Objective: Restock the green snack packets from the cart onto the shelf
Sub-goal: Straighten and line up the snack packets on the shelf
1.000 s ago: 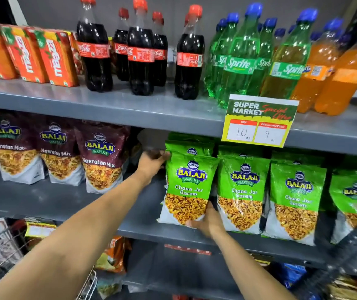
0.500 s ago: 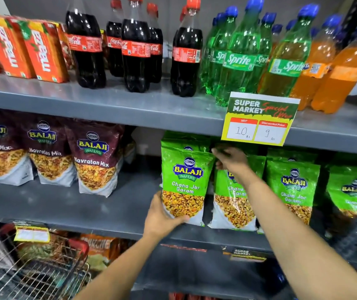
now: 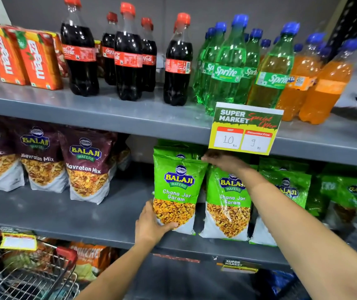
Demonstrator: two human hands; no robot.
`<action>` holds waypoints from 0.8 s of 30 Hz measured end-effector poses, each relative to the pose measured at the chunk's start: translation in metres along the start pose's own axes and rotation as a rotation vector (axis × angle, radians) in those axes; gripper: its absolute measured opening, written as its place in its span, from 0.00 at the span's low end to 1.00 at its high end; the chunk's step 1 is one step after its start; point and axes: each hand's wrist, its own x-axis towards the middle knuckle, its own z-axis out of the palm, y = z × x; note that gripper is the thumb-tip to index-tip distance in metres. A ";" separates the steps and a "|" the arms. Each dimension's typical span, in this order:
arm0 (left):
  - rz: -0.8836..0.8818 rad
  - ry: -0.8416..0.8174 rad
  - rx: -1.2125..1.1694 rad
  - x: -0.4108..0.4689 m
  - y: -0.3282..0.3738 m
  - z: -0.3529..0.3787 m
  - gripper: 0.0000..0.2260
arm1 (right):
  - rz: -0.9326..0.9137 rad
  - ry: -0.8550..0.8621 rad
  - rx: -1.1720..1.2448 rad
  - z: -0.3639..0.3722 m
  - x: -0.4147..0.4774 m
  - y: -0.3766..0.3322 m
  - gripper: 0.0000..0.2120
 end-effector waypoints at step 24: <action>0.106 -0.270 0.083 -0.031 0.070 0.104 0.23 | -0.114 0.030 -0.115 -0.039 -0.024 0.043 0.18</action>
